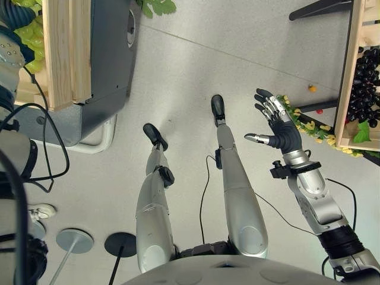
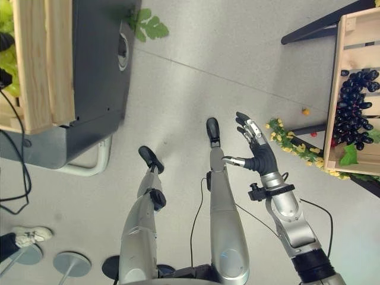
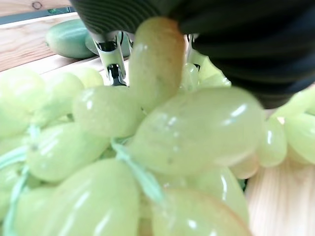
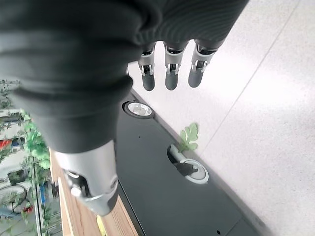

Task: Pick up the fruits from the basket on one side to the basket on the other side

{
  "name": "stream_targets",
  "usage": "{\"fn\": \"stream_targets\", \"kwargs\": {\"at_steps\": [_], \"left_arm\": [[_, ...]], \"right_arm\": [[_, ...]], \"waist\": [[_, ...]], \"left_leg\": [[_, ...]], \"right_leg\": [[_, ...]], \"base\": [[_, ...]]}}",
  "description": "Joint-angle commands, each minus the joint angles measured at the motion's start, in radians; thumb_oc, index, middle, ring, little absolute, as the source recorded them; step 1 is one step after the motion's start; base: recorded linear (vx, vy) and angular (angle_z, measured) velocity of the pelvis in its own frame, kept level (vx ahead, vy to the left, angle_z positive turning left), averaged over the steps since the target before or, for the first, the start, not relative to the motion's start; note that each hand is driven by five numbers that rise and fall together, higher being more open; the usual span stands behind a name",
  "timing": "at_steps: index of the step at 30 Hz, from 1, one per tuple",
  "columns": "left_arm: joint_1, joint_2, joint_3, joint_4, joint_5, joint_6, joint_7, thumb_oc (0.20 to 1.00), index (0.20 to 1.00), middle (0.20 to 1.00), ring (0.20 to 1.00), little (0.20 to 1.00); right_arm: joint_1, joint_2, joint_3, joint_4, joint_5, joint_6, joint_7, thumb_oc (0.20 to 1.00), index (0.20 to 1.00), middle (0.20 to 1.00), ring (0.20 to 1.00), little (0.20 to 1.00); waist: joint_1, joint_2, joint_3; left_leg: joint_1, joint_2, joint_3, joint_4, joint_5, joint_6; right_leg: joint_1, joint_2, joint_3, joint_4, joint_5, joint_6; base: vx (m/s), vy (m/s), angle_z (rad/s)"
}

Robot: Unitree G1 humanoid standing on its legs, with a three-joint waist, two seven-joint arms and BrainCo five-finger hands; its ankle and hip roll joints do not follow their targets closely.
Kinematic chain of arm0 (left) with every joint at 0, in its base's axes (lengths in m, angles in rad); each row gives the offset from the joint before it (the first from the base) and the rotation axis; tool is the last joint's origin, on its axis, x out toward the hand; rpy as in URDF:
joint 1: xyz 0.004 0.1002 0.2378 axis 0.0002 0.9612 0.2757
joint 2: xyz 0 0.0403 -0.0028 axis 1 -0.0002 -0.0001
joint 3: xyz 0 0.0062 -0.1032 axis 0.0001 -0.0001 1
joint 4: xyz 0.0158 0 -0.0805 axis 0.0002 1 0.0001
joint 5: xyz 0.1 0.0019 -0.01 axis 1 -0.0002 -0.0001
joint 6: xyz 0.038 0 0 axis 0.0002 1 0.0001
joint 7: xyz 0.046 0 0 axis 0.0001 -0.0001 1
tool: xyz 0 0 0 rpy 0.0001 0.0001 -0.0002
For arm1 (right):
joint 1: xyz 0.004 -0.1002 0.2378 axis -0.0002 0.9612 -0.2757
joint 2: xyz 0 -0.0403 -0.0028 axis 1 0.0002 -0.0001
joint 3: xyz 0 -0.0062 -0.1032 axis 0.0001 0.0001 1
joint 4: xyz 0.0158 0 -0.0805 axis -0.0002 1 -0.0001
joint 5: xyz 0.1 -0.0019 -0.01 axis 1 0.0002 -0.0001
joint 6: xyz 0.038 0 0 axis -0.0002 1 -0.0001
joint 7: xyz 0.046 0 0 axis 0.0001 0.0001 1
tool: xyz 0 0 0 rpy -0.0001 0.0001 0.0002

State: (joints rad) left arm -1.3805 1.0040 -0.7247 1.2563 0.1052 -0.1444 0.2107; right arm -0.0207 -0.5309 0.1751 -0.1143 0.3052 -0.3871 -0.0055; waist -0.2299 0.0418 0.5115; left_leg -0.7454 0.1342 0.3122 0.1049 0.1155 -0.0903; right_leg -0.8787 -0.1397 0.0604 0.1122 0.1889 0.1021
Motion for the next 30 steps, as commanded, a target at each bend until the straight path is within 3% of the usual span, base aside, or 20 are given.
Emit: {"fn": "stream_targets", "kwargs": {"at_steps": [1,2,3,4,15,19,21,26,30], "left_arm": [[-0.030,0.069,0.034,-0.008,0.029,-0.022,0.021,0.200,0.200,0.200,0.200,0.200],[0.002,0.059,0.047,-0.016,0.036,-0.023,0.017,0.200,0.200,0.200,0.200,0.200],[0.006,0.061,0.050,-0.018,0.037,-0.023,0.017,0.200,0.200,0.200,0.200,0.200],[0.037,0.049,0.078,-0.026,0.030,-0.024,0.018,0.200,0.200,0.200,0.200,0.200],[0.254,0.038,0.244,-0.228,0.005,-0.062,0.053,0.200,0.200,0.200,0.200,0.200],[0.442,0.043,0.412,-0.463,-0.026,-0.098,0.105,0.200,0.200,0.200,0.200,0.200],[0.620,0.036,0.548,-0.651,-0.034,-0.127,0.138,0.200,0.200,0.200,0.200,0.200],[0.851,-0.022,0.728,-0.881,-0.015,-0.151,0.147,0.200,0.200,0.200,0.200,0.200],[0.940,-0.060,0.786,-0.966,-0.042,-0.175,0.140,0.200,0.200,0.200,0.200,0.200]], "right_arm": [[0.042,-0.009,-0.055,-0.043,0.013,-0.048,0.003,1.000,1.000,1.000,1.000,1.000],[0.036,-0.017,-0.054,-0.040,0.006,-0.046,0.003,1.000,1.000,1.000,1.000,1.000],[0.035,-0.017,-0.052,-0.039,0.006,-0.045,0.002,1.000,1.000,1.000,1.000,1.000],[0.029,-0.027,-0.055,-0.036,-0.001,-0.046,-0.002,1.000,1.000,1.000,1.000,1.000],[0.002,-0.052,-0.066,0.000,-0.024,-0.039,-0.021,1.000,1.000,1.000,1.000,1.000],[0.011,-0.057,-0.087,0.009,-0.048,-0.041,-0.038,1.000,1.000,1.000,1.000,1.000],[0.040,-0.058,-0.122,0.021,-0.072,-0.036,-0.046,1.000,1.000,1.000,1.000,1.000],[0.068,-0.061,-0.154,0.039,-0.091,-0.026,-0.041,1.000,1.000,1.000,1.000,1.000],[0.083,-0.062,-0.163,0.045,-0.083,-0.019,-0.030,1.000,1.000,1.000,1.000,1.000]], "waist": [[-0.006,-0.039,0.006],[-0.001,-0.041,0.002],[0.007,-0.033,-0.007],[-0.001,-0.043,-0.003],[0.042,-0.037,-0.028],[0.071,-0.013,-0.041],[0.099,-0.003,-0.048],[0.118,0.014,-0.086],[0.128,0.028,-0.121]], "left_leg": [[0.051,-0.036,-0.017,0.168,-0.175,0.002],[0.067,-0.033,-0.017,0.166,-0.174,0.001],[0.079,-0.030,-0.029,0.162,-0.207,-0.005],[0.092,-0.033,-0.015,0.157,-0.169,-0.001],[0.272,-0.029,-0.023,0.107,-0.158,-0.013],[0.351,-0.035,-0.046,0.076,-0.148,-0.019],[0.393,-0.032,-0.060,0.063,-0.143,-0.021],[0.468,-0.025,-0.084,0.020,-0.119,-0.029],[0.519,-0.007,-0.093,-0.007,-0.107,-0.033]], "right_leg": [[0.101,-0.024,0.017,-0.073,0.052,0.123],[0.110,-0.024,0.015,-0.062,0.047,0.122],[0.122,-0.017,0.016,-0.067,0.023,0.128],[0.127,-0.026,0.010,-0.055,0.045,0.122],[0.273,-0.030,-0.019,-0.012,-0.004,0.115],[0.339,-0.025,-0.042,0.010,-0.039,0.104],[0.372,-0.015,-0.054,0.033,-0.065,0.095],[0.434,0.007,-0.075,0.043,-0.096,0.071],[0.473,0.024,-0.087,0.064,-0.125,0.057]], "base": [[0.00,0.000,0.00],[0.10,0.040,-0.01],[0.00,0.000,0.00],[-0.03,0.000,-0.05],[-0.02,-0.024,-0.02],[0.05,-0.048,0.04],[0.04,-0.041,0.04],[0.04,-0.075,0.11],[0.09,-0.074,0.14]]}}
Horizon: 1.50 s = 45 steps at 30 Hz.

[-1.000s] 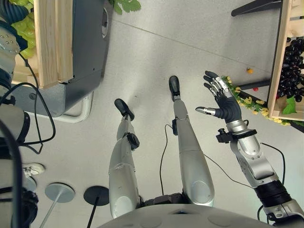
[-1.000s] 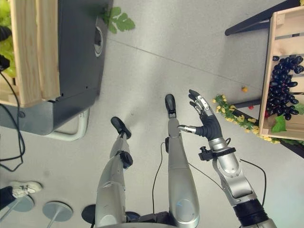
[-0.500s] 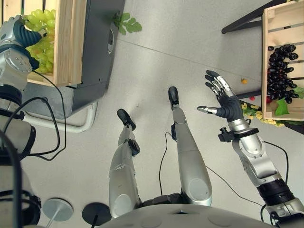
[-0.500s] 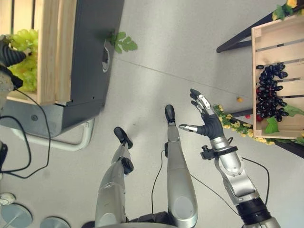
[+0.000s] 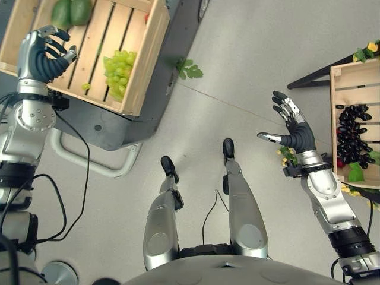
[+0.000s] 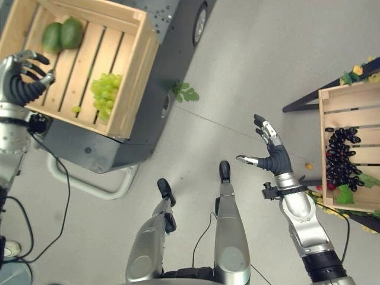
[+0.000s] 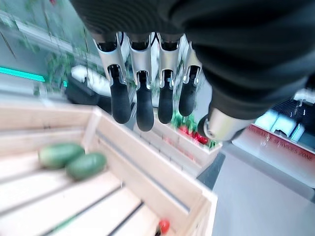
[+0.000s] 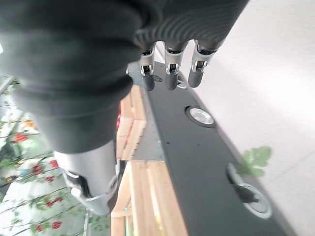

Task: Pick up the fruits from the basket on one side to the basket on the other side

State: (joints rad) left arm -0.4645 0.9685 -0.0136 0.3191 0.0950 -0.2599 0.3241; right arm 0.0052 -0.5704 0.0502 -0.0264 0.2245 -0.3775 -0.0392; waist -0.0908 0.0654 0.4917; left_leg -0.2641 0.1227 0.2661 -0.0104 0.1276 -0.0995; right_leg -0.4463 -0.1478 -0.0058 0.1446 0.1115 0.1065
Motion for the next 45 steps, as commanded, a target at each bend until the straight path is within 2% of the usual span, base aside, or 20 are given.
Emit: {"fn": "stream_targets", "kwargs": {"at_steps": [1,8,11,16,17,18,19,21,24,25,26,30,31,33,35,37,39,40,42,45], "left_arm": [[0.049,-0.034,0.089,-0.050,-0.031,-0.064,0.025,0.200,0.200,0.200,0.200,0.200],[0.134,-0.068,0.107,-0.115,-0.041,-0.075,-0.034,0.200,0.200,0.200,0.200,0.200],[0.175,-0.078,0.114,-0.140,-0.067,-0.079,-0.070,0.200,0.200,0.200,0.200,0.200],[0.193,-0.121,0.094,-0.141,-0.074,-0.076,-0.093,0.200,0.200,0.200,0.200,0.200],[0.193,-0.135,0.079,-0.130,-0.058,-0.068,-0.095,0.238,0.238,0.238,0.238,0.238],[0.196,-0.142,0.067,-0.135,-0.039,-0.060,-0.102,0.586,0.586,0.586,0.586,0.586],[0.202,-0.151,0.062,-0.135,-0.025,-0.058,-0.101,1.000,1.000,1.000,1.000,1.000],[0.234,-0.212,0.075,-0.134,-0.033,-0.061,-0.088,1.000,1.000,1.000,1.000,1.000],[0.325,-0.350,0.078,-0.185,-0.136,-0.093,-0.118,1.000,1.000,1.000,1.000,1.000],[0.332,-0.352,0.082,-0.191,-0.139,-0.091,-0.122,1.000,1.000,1.000,1.000,1.000],[0.346,-0.405,0.064,-0.186,-0.171,-0.099,-0.119,1.000,1.000,1.000,1.000,1.000],[0.426,-0.516,0.019,-0.180,-0.271,-0.113,-0.173,1.000,1.000,1.000,1.000,1.000],[0.459,-0.555,0.005,-0.177,-0.342,-0.111,-0.197,1.000,1.000,1.000,1.000,1.000],[0.476,-0.560,0.004,-0.186,-0.354,-0.108,-0.211,1.000,1.000,1.000,1.000,1.000],[0.504,-0.569,-0.017,-0.180,-0.369,-0.099,-0.232,1.000,1.000,1.000,1.000,1.000],[0.509,-0.565,-0.025,-0.185,-0.364,-0.101,-0.237,1.000,1.000,1.000,1.000,1.000],[0.516,-0.559,-0.035,-0.195,-0.351,-0.102,-0.243,1.000,1.000,1.000,1.000,1.000],[0.514,-0.556,-0.037,-0.195,-0.344,-0.108,-0.237,1.000,1.000,1.000,1.000,1.000],[0.507,-0.558,-0.039,-0.191,-0.337,-0.111,-0.230,1.000,1.000,1.000,1.000,1.000],[0.491,-0.562,-0.035,-0.188,-0.333,-0.119,-0.212,1.000,1.000,1.000,1.000,1.000]], "right_arm": [[0.063,-0.023,-0.040,-0.041,-0.003,-0.025,0.009,1.000,1.000,1.000,1.000,1.000],[0.131,-0.028,-0.076,-0.042,0.018,-0.004,0.057,1.000,1.000,1.000,1.000,1.000],[0.149,-0.024,-0.076,-0.023,0.025,0.011,0.075,1.000,1.000,1.000,1.000,1.000],[0.154,-0.019,-0.060,0.009,0.028,0.024,0.085,1.000,1.000,1.000,1.000,1.000],[0.146,-0.018,-0.056,0.017,0.026,0.026,0.077,1.000,1.000,1.000,1.000,1.000],[0.137,-0.014,-0.052,0.027,0.026,0.029,0.072,1.000,1.000,1.000,1.000,1.000],[0.131,-0.009,-0.044,0.038,0.024,0.029,0.066,1.000,1.000,1.000,1.000,1.000],[0.112,0.007,-0.018,0.056,0.008,0.038,0.067,1.000,1.000,1.000,1.000,1.000],[0.092,0.036,-0.006,0.089,0.009,0.051,0.054,1.000,1.000,1.000,1.000,1.000],[0.094,0.034,-0.005,0.089,0.009,0.051,0.054,1.000,1.000,1.000,1.000,1.000],[0.088,0.055,0.000,0.103,0.021,0.052,0.048,1.000,1.000,1.000,1.000,1.000],[0.055,0.122,0.020,0.130,0.065,0.055,0.025,1.000,1.000,1.000,1.000,1.000],[0.048,0.135,0.029,0.124,0.059,0.054,0.024,1.000,1.000,1.000,1.000,1.000],[0.048,0.141,0.030,0.121,0.059,0.054,0.025,1.000,1.000,1.000,1.000,1.000],[0.040,0.160,0.038,0.123,0.069,0.049,0.021,1.000,1.000,1.000,1.000,1.000],[0.037,0.170,0.042,0.129,0.072,0.046,0.018,1.000,1.000,1.000,1.000,1.000],[0.036,0.178,0.047,0.126,0.070,0.043,0.020,1.000,1.000,1.000,1.000,1.000],[0.040,0.186,0.049,0.129,0.070,0.040,0.023,1.000,1.000,1.000,1.000,1.000],[0.037,0.191,0.051,0.135,0.069,0.039,0.021,1.000,1.000,1.000,1.000,1.000],[0.029,0.187,0.050,0.148,0.081,0.038,0.013,1.000,1.000,1.000,1.000,1.000]], "waist": [[-0.008,0.008,-0.114],[-0.007,0.037,-0.212],[-0.008,0.045,-0.256],[-0.004,0.021,-0.286],[0.001,0.016,-0.292],[0.005,0.013,-0.298],[0.011,0.007,-0.307],[0.002,-0.013,-0.330],[0.018,-0.036,-0.357],[0.019,-0.034,-0.358],[0.016,-0.042,-0.361],[0.028,-0.055,-0.373],[0.035,-0.061,-0.374],[0.036,-0.066,-0.372],[0.043,-0.075,-0.356],[0.045,-0.081,-0.347],[0.047,-0.084,-0.334],[0.045,-0.082,-0.323],[0.043,-0.088,-0.324],[0.028,-0.097,-0.327]], "left_leg": [[0.061,0.013,-0.049,0.103,-0.119,-0.025],[0.185,0.041,-0.067,0.081,-0.116,-0.027],[0.222,0.036,-0.074,0.088,-0.125,-0.025],[0.238,0.013,-0.108,0.156,-0.159,-0.015],[0.235,0.001,-0.129,0.150,-0.157,-0.016],[0.231,-0.022,-0.159,0.134,-0.153,-0.012],[0.221,-0.044,-0.180,0.113,-0.141,-0.009],[0.246,-0.052,-0.153,0.086,-0.142,-0.002],[0.280,-0.077,-0.154,0.069,-0.169,0.020],[0.284,-0.078,-0.153,0.067,-0.169,0.021],[0.290,-0.075,-0.138,0.057,-0.167,0.022],[0.316,-0.097,-0.134,0.016,-0.164,0.052],[0.322,-0.104,-0.140,0.006,-0.165,0.065],[0.324,-0.107,-0.143,0.003,-0.166,0.071],[0.329,-0.114,-0.151,0.022,-0.184,0.098],[0.335,-0.118,-0.155,0.030,-0.192,0.108],[0.359,-0.122,-0.157,0.034,-0.203,0.125],[0.381,-0.119,-0.164,0.027,-0.210,0.133],[0.398,-0.125,-0.162,0.019,-0.219,0.133],[0.434,-0.134,-0.167,-0.004,-0.247,0.115]], "right_leg": [[0.057,0.042,-0.025,0.047,-0.062,0.049],[0.164,0.081,-0.054,0.089,-0.126,0.023],[0.213,0.088,-0.057,0.081,-0.141,0.015],[0.292,0.080,-0.049,0.052,-0.147,0.005],[0.301,0.079,-0.048,0.051,-0.149,0.005],[0.319,0.078,-0.049,0.045,-0.151,0.006],[0.338,0.079,-0.049,0.032,-0.147,0.008],[0.371,0.078,-0.031,0.001,-0.134,0.015],[0.401,0.061,-0.007,-0.034,-0.113,0.028],[0.404,0.060,-0.006,-0.037,-0.112,0.029],[0.408,0.051,-0.009,-0.041,-0.100,0.040],[0.399,0.035,0.006,-0.016,-0.094,0.063],[0.390,0.030,0.006,0.013,-0.098,0.064],[0.379,0.029,0.007,0.049,-0.106,0.068],[0.346,0.036,0.010,0.170,-0.108,0.080],[0.319,0.037,0.016,0.237,-0.093,0.090],[0.290,0.039,0.022,0.329,-0.043,0.107],[0.255,0.051,0.012,0.385,-0.037,0.099],[0.244,0.034,-0.015,0.357,-0.038,0.096],[0.208,-0.009,-0.065,0.155,-0.026,0.084]], "base": [[0.08,-0.066,0.08],[0.12,-0.082,0.09],[0.11,-0.041,0.08],[0.08,-0.027,0.03],[0.06,0.008,-0.01],[0.12,0.006,0.02],[0.15,0.037,0.04],[0.13,0.083,0.01],[0.11,0.109,-0.29],[0.03,0.095,-0.57],[0.01,0.089,-0.28],[0.05,0.162,0.01],[0.03,0.124,0.00],[0.00,0.109,0.01],[0.01,0.138,0.07],[0.01,0.062,0.01],[0.05,0.087,-0.03],[0.11,0.093,-0.10],[0.11,0.028,-0.12],[0.20,-0.076,-0.05]]}}
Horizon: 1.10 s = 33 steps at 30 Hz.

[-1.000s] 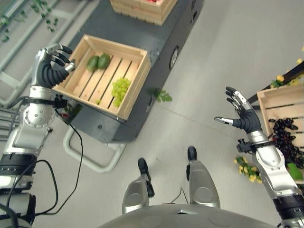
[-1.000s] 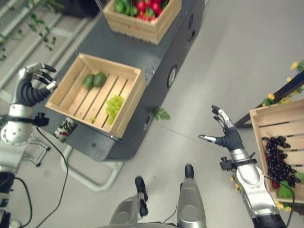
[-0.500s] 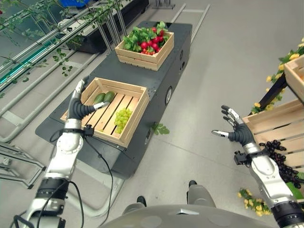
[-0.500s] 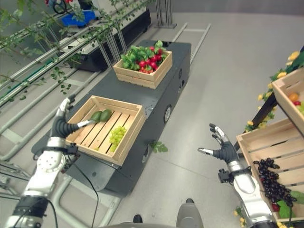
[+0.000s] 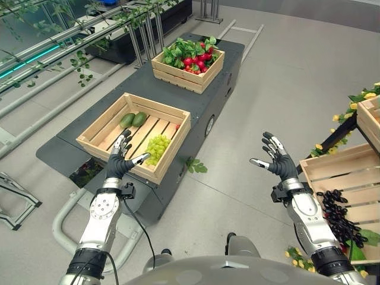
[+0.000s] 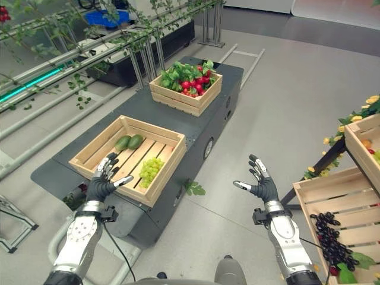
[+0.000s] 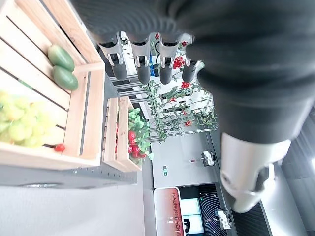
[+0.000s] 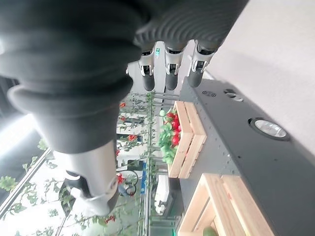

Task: Pick up the fruits from the basket on one side to the basket on the other side

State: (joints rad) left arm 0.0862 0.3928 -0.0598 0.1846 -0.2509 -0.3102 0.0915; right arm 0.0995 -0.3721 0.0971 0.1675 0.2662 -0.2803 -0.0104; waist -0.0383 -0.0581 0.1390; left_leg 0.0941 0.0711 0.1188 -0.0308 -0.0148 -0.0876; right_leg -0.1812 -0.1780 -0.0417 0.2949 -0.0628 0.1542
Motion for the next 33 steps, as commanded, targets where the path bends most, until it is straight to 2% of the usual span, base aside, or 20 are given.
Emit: {"fn": "stream_targets", "kwargs": {"at_steps": [1,2,4,8,9,10,11,13,14,16,17,19,20,21,24,25,27,29,31,33], "left_arm": [[-0.064,0.012,0.010,-0.050,0.006,-0.072,0.024,1.000,1.000,1.000,1.000,1.000],[-0.076,0.013,0.001,-0.035,0.015,-0.074,0.033,1.000,1.000,1.000,1.000,1.000],[-0.084,0.015,-0.007,-0.026,0.038,-0.080,0.049,1.000,1.000,1.000,1.000,1.000],[-0.096,0.000,-0.022,-0.010,0.034,-0.087,0.062,1.000,1.000,1.000,1.000,1.000],[-0.102,-0.005,-0.027,-0.007,0.029,-0.089,0.065,1.000,1.000,1.000,1.000,1.000],[-0.104,-0.013,-0.034,-0.005,0.026,-0.088,0.069,1.000,1.000,1.000,1.000,1.000],[-0.107,-0.016,-0.039,-0.006,0.027,-0.086,0.071,1.000,1.000,1.000,1.000,1.000],[-0.106,-0.011,-0.041,-0.018,0.032,-0.086,0.068,1.000,1.000,1.000,1.000,1.000],[-0.106,-0.011,-0.041,-0.018,0.032,-0.086,0.068,1.000,1.000,1.000,1.000,1.000],[-0.115,-0.003,-0.040,-0.011,0.038,-0.084,0.069,1.000,1.000,1.000,1.000,1.000],[-0.114,-0.002,-0.041,-0.019,0.033,-0.085,0.067,1.000,1.000,1.000,1.000,1.000],[-0.118,-0.009,-0.045,-0.006,0.021,-0.088,0.067,1.000,1.000,1.000,1.000,1.000],[-0.121,-0.013,-0.049,-0.001,0.023,-0.084,0.065,1.000,1.000,1.000,1.000,1.000],[-0.115,-0.019,-0.051,-0.001,0.037,-0.080,0.069,1.000,1.000,1.000,1.000,1.000],[-0.103,-0.029,-0.051,0.001,0.034,-0.084,0.073,1.000,1.000,1.000,1.000,1.000],[-0.099,-0.035,-0.048,0.006,0.033,-0.086,0.074,1.000,1.000,1.000,1.000,1.000],[-0.102,-0.038,-0.053,0.015,0.041,-0.087,0.072,1.000,1.000,1.000,1.000,1.000],[-0.106,-0.039,-0.052,0.020,0.048,-0.090,0.076,1.000,1.000,1.000,1.000,1.000],[-0.113,-0.038,-0.049,0.029,0.053,-0.093,0.090,1.000,1.000,1.000,1.000,1.000],[-0.115,-0.036,-0.047,0.033,0.053,-0.093,0.092,1.000,1.000,1.000,1.000,1.000]], "right_arm": [[-0.069,-0.018,0.003,-0.048,0.041,-0.062,-0.020,1.000,1.000,1.000,1.000,1.000],[-0.093,-0.023,0.012,-0.042,0.036,-0.063,-0.035,1.000,1.000,1.000,1.000,1.000],[-0.114,-0.026,0.018,-0.038,0.028,-0.064,-0.050,1.000,1.000,1.000,1.000,1.000],[-0.127,-0.044,0.018,-0.042,0.014,-0.066,-0.060,1.000,1.000,1.000,1.000,1.000],[-0.131,-0.054,0.012,-0.045,0.015,-0.068,-0.064,1.000,1.000,1.000,1.000,1.000],[-0.134,-0.065,0.010,-0.047,0.015,-0.070,-0.064,1.000,1.000,1.000,1.000,1.000],[-0.140,-0.076,0.012,-0.048,0.009,-0.073,-0.063,1.000,1.000,1.000,1.000,1.000],[-0.143,-0.095,0.009,-0.060,0.006,-0.077,-0.062,1.000,1.000,1.000,1.000,1.000],[-0.143,-0.095,0.009,-0.060,0.006,-0.077,-0.062,1.000,1.000,1.000,1.000,1.000],[-0.146,-0.108,0.009,-0.062,0.011,-0.081,-0.057,1.000,1.000,1.000,1.000,1.000],[-0.146,-0.117,0.007,-0.069,0.015,-0.083,-0.055,1.000,1.000,1.000,1.000,1.000],[-0.150,-0.135,0.004,-0.066,0.014,-0.086,-0.058,1.000,1.000,1.000,1.000,1.000],[-0.152,-0.146,-0.002,-0.058,0.002,-0.082,-0.066,1.000,1.000,1.000,1.000,1.000],[-0.152,-0.150,-0.009,-0.054,-0.005,-0.077,-0.076,1.000,1.000,1.000,1.000,1.000],[-0.154,-0.148,-0.012,-0.045,-0.002,-0.082,-0.074,1.000,1.000,1.000,1.000,1.000],[-0.149,-0.149,-0.002,-0.038,-0.013,-0.082,-0.069,1.000,1.000,1.000,1.000,1.000],[-0.141,-0.153,0.001,-0.029,-0.025,-0.082,-0.068,1.000,1.000,1.000,1.000,1.000],[-0.133,-0.153,-0.007,-0.027,-0.032,-0.086,-0.073,1.000,1.000,1.000,1.000,1.000],[-0.137,-0.148,-0.004,-0.019,-0.039,-0.086,-0.086,1.000,1.000,1.000,1.000,1.000],[-0.138,-0.145,0.000,-0.019,-0.042,-0.083,-0.086,1.000,1.000,1.000,1.000,1.000]], "waist": [[-0.032,0.023,0.030],[-0.049,0.023,0.036],[-0.062,0.030,0.039],[-0.071,0.040,0.020],[-0.077,0.051,0.014],[-0.089,0.072,0.009],[-0.093,0.082,0.010],[-0.091,0.095,0.018],[-0.093,0.096,0.018],[-0.083,0.087,0.025],[-0.073,0.078,0.033],[-0.056,0.059,0.047],[-0.047,0.058,0.051],[-0.028,0.053,0.060],[-0.001,0.060,0.066],[0.015,0.074,0.068],[0.031,0.088,0.078],[0.038,0.094,0.074],[0.051,0.092,0.069],[0.057,0.091,0.066]], "left_leg": [[0.084,-0.084,-0.030,0.017,-0.113,0.095],[0.111,-0.080,-0.044,0.010,-0.133,0.074],[0.141,-0.064,-0.049,0.005,-0.151,0.056],[0.160,-0.057,-0.052,0.007,-0.174,0.038],[0.160,-0.047,-0.056,0.019,-0.184,0.032],[0.158,-0.018,-0.063,0.077,-0.198,0.015],[0.150,-0.002,-0.065,0.124,-0.180,-0.001],[0.100,0.031,-0.066,0.253,-0.096,-0.034],[0.095,0.032,-0.069,0.261,-0.099,-0.036],[0.029,0.057,-0.081,0.424,0.030,-0.062],[-0.007,0.054,-0.083,0.497,0.061,-0.064],[-0.071,0.015,-0.073,0.609,0.068,-0.070],[-0.104,0.010,-0.055,0.594,0.058,-0.063],[-0.185,-0.017,-0.045,0.550,0.030,-0.047],[-0.238,-0.051,-0.047,0.470,0.007,-0.027],[-0.270,-0.046,-0.069,0.322,0.019,-0.016],[-0.296,-0.018,-0.071,0.162,0.118,-0.030],[-0.307,-0.010,-0.045,0.055,0.174,-0.043],[-0.330,-0.003,-0.048,0.024,0.206,-0.053],[-0.318,0.003,-0.045,0.029,0.214,-0.052]], "right_leg": [[-0.067,0.015,-0.026,-0.062,0.169,0.040],[-0.093,0.003,-0.009,-0.184,0.217,0.058],[-0.109,-0.010,0.001,-0.220,0.250,0.077],[-0.094,-0.011,0.000,-0.198,0.254,0.068],[-0.096,-0.008,-0.007,-0.184,0.247,0.061],[-0.097,0.007,-0.021,-0.139,0.210,0.039],[-0.096,0.021,-0.030,-0.106,0.185,0.027],[-0.080,0.041,-0.049,-0.072,0.144,0.000],[-0.081,0.042,-0.052,-0.071,0.143,-0.002],[-0.033,0.062,-0.057,-0.085,0.120,-0.036],[-0.006,0.062,-0.058,-0.098,0.110,-0.050],[0.044,0.058,-0.054,-0.135,0.102,-0.067],[0.070,0.058,-0.054,-0.154,0.094,-0.069],[0.113,0.056,-0.042,-0.181,0.086,-0.068],[0.142,0.073,-0.016,-0.206,0.079,-0.066],[0.167,0.092,0.003,-0.231,0.072,-0.060],[0.215,0.102,0.018,-0.277,0.063,-0.051],[0.241,0.104,0.022,-0.308,0.060,-0.046],[0.276,0.109,0.045,-0.321,0.039,-0.046],[0.291,0.112,0.053,-0.322,0.028,-0.046]], "base": [[0.34,-0.153,0.16],[0.35,-0.160,0.23],[0.30,-0.154,0.17],[0.16,-0.098,0.12],[0.23,-0.165,0.07],[0.31,-0.246,0.10],[0.32,-0.263,0.21],[0.17,-0.177,0.29],[0.13,-0.178,0.31],[0.19,-0.274,0.31],[0.22,-0.296,0.30],[0.19,-0.235,0.07],[0.27,-0.187,-0.04],[0.30,-0.117,0.02],[0.23,-0.003,-0.13],[0.35,0.065,-0.20],[0.29,0.096,-0.20],[0.23,0.084,-0.22],[0.26,0.084,-0.34],[0.24,0.084,-0.43]]}}
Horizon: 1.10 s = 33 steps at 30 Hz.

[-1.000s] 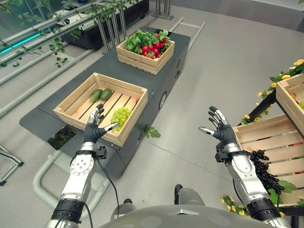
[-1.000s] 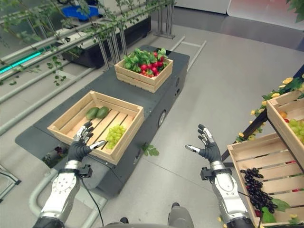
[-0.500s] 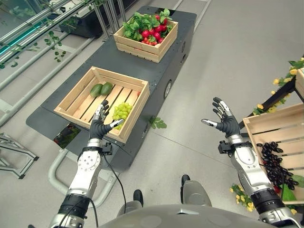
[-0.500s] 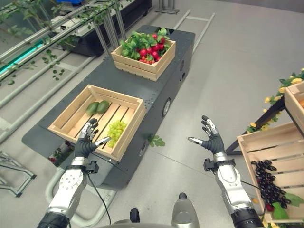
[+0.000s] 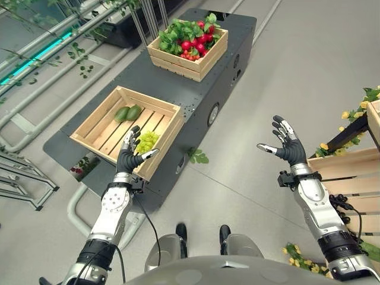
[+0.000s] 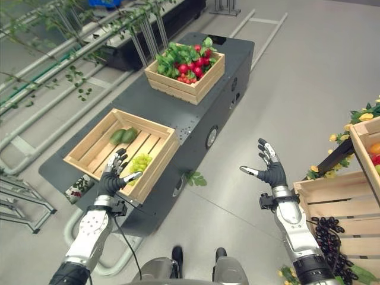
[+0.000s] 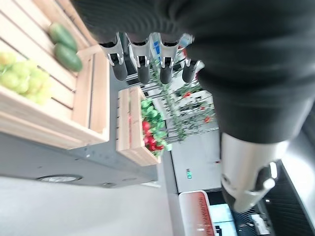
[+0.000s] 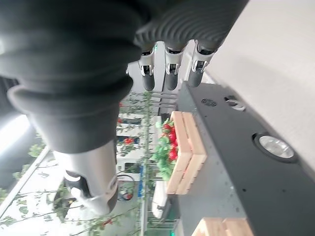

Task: Pick up the fruits from the basket on one side to the basket on the other side

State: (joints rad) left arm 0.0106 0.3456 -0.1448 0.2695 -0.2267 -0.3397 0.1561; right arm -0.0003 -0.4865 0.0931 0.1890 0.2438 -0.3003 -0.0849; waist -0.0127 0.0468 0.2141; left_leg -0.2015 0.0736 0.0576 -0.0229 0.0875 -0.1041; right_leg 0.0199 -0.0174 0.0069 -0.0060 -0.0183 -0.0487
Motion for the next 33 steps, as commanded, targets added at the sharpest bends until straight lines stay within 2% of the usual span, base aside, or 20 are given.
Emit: {"fn": "stream_targets", "kwargs": {"at_steps": [1,3,5,6,7,8,9,11,12,13,14,15,16,17,19,26,32,33], "left_arm": [[-0.035,0.015,0.043,-0.058,0.035,-0.064,0.032,1.000,1.000,1.000,1.000,1.000],[-0.030,0.025,0.047,-0.067,0.043,-0.062,0.034,1.000,1.000,1.000,1.000,1.000],[-0.044,0.056,0.058,-0.075,0.043,-0.056,0.040,1.000,1.000,1.000,1.000,1.000],[-0.050,0.067,0.059,-0.076,0.042,-0.055,0.044,1.000,1.000,1.000,1.000,1.000],[-0.063,0.077,0.058,-0.067,0.039,-0.054,0.050,1.000,1.000,1.000,1.000,1.000],[-0.078,0.087,0.052,-0.060,0.047,-0.052,0.056,1.000,1.000,1.000,1.000,1.000],[-0.093,0.097,0.048,-0.046,0.067,-0.047,0.069,1.000,1.000,1.000,1.000,1.000],[-0.098,0.095,0.051,-0.043,0.075,-0.050,0.077,1.000,1.000,1.000,1.000,1.000],[-0.097,0.095,0.051,-0.042,0.076,-0.050,0.077,1.000,1.000,1.000,1.000,1.000],[-0.102,0.089,0.061,-0.046,0.069,-0.050,0.077,1.000,1.000,1.000,1.000,1.000],[-0.103,0.089,0.066,-0.043,0.073,-0.047,0.075,1.000,1.000,1.000,1.000,1.000],[-0.105,0.090,0.065,-0.033,0.081,-0.048,0.077,1.000,1.000,1.000,1.000,1.000],[-0.101,0.091,0.068,-0.037,0.082,-0.048,0.071,1.000,1.000,1.000,1.000,1.000],[-0.090,0.089,0.073,-0.040,0.098,-0.048,0.069,1.000,1.000,1.000,1.000,1.000],[-0.071,0.086,0.082,-0.036,0.114,-0.044,0.066,1.000,1.000,1.000,1.000,1.000],[-0.022,0.112,0.127,-0.022,0.169,-0.016,0.051,1.000,1.000,1.000,1.000,1.000],[-0.060,0.199,0.172,0.050,0.210,0.009,0.068,1.000,1.000,1.000,1.000,1.000],[-0.088,0.247,0.181,0.115,0.208,0.026,0.069,1.000,1.000,1.000,1.000,1.000]], "right_arm": [[-0.045,-0.021,0.016,-0.037,-0.033,-0.057,-0.005,1.000,1.000,1.000,1.000,1.000],[-0.047,-0.006,0.021,-0.030,-0.035,-0.053,-0.007,1.000,1.000,1.000,1.000,1.000],[-0.041,0.022,0.027,-0.042,-0.029,-0.053,-0.003,1.000,1.000,1.000,1.000,1.000],[-0.045,0.033,0.036,-0.043,-0.025,-0.053,-0.003,1.000,1.000,1.000,1.000,1.000],[-0.060,0.046,0.050,-0.041,-0.021,-0.051,-0.003,1.000,1.000,1.000,1.000,1.000],[-0.065,0.051,0.060,-0.042,-0.025,-0.049,0.002,1.000,1.000,1.000,1.000,1.000],[-0.072,0.058,0.070,-0.039,-0.025,-0.046,0.010,1.000,1.000,1.000,1.000,1.000],[-0.076,0.061,0.074,-0.036,-0.027,-0.041,0.013,1.000,1.000,1.000,1.000,1.000],[-0.076,0.061,0.075,-0.036,-0.027,-0.041,0.013,1.000,1.000,1.000,1.000,1.000],[-0.078,0.054,0.067,-0.041,-0.023,-0.039,0.013,1.000,1.000,1.000,1.000,1.000],[-0.075,0.053,0.059,-0.043,-0.013,-0.042,0.015,1.000,1.000,1.000,1.000,1.000],[-0.071,0.050,0.056,-0.043,-0.015,-0.042,0.013,1.000,1.000,1.000,1.000,1.000],[-0.057,0.052,0.051,-0.059,-0.014,-0.041,0.019,1.000,1.000,1.000,1.000,1.000],[-0.059,0.053,0.056,-0.056,-0.020,-0.039,0.025,1.000,1.000,1.000,1.000,1.000],[-0.046,0.046,0.052,-0.065,-0.026,-0.042,0.033,1.000,1.000,1.000,1.000,1.000],[-0.007,0.023,0.010,-0.091,-0.014,-0.042,0.068,1.000,1.000,1.000,1.000,1.000],[-0.034,-0.001,0.014,-0.096,-0.004,-0.045,0.088,1.000,1.000,1.000,1.000,1.000],[-0.052,-0.011,0.026,-0.099,0.002,-0.045,0.095,1.000,1.000,1.000,1.000,1.000]], "waist": [[0.041,-0.018,-0.026],[0.057,-0.032,-0.041],[0.057,-0.063,-0.041],[0.055,-0.070,-0.036],[0.053,-0.081,-0.025],[0.046,-0.082,-0.017],[0.036,-0.078,-0.008],[0.031,-0.076,-0.005],[0.027,-0.077,-0.003],[0.022,-0.085,-0.009],[0.006,-0.091,-0.010],[-0.012,-0.090,-0.012],[-0.015,-0.093,-0.017],[-0.007,-0.100,-0.021],[-0.004,-0.101,-0.036],[-0.007,-0.069,-0.064],[-0.013,-0.037,-0.040],[-0.016,-0.023,-0.019]], "left_leg": [[-0.008,0.001,0.025,0.021,0.105,-0.024],[0.007,0.002,0.044,0.030,0.093,0.000],[0.028,-0.013,0.060,0.050,0.049,0.035],[0.044,-0.012,0.066,0.052,0.032,0.047],[0.058,-0.016,0.078,0.061,0.009,0.064],[0.073,-0.013,0.083,0.061,0.002,0.072],[0.098,-0.006,0.090,0.058,-0.012,0.077],[0.141,-0.008,0.103,0.045,-0.031,0.076],[0.146,-0.010,0.100,0.043,-0.032,0.076],[0.172,-0.021,0.100,0.036,-0.061,0.060],[0.188,-0.033,0.091,0.036,-0.075,0.053],[0.202,-0.037,0.072,0.036,-0.090,0.052],[0.212,-0.040,0.068,0.043,-0.100,0.051],[0.224,-0.040,0.076,0.047,-0.109,0.051],[0.229,-0.039,0.073,0.046,-0.111,0.045],[0.239,-0.024,0.054,0.048,-0.115,0.026],[0.219,-0.016,0.052,0.033,-0.098,0.012],[0.202,-0.013,0.052,0.033,-0.090,0.006]], "right_leg": [[0.122,-0.048,0.019,-0.016,-0.046,0.164],[0.129,-0.058,0.042,0.022,-0.057,0.172],[0.101,-0.061,0.058,0.198,-0.068,0.192],[0.061,-0.056,0.050,0.268,-0.048,0.212],[-0.003,-0.063,0.041,0.375,-0.003,0.249],[-0.038,-0.060,0.043,0.436,0.034,0.270],[-0.079,-0.054,0.029,0.483,0.046,0.271],[-0.129,-0.084,-0.023,0.445,0.037,0.256],[-0.123,-0.087,-0.026,0.445,0.032,0.256],[-0.143,-0.131,-0.078,0.272,0.022,0.237],[-0.162,-0.131,-0.068,0.178,0.044,0.232],[-0.159,-0.121,-0.022,0.131,0.057,0.237],[-0.133,-0.119,-0.003,0.128,0.053,0.239],[-0.118,-0.131,-0.012,0.120,0.066,0.246],[-0.095,-0.131,-0.012,0.106,0.068,0.236],[-0.038,-0.120,-0.050,0.061,0.043,0.207],[-0.057,-0.114,-0.055,0.056,0.037,0.201],[-0.071,-0.114,-0.056,0.054,0.039,0.201]], "base": [[0.30,0.136,-0.50],[0.36,0.168,-0.65],[0.28,0.104,-0.72],[0.16,0.095,-0.33],[0.13,0.109,-0.18],[0.14,0.150,-0.07],[0.16,0.133,-0.17],[0.15,0.082,-0.09],[0.24,-0.027,-0.14],[0.29,-0.079,-0.16],[0.38,-0.087,-0.10],[0.28,-0.053,-0.03],[0.22,-0.037,0.21],[0.15,-0.048,0.51],[0.12,-0.079,0.53],[0.10,-0.069,0.08],[-0.04,-0.005,0.07],[-0.07,0.002,0.05]]}}
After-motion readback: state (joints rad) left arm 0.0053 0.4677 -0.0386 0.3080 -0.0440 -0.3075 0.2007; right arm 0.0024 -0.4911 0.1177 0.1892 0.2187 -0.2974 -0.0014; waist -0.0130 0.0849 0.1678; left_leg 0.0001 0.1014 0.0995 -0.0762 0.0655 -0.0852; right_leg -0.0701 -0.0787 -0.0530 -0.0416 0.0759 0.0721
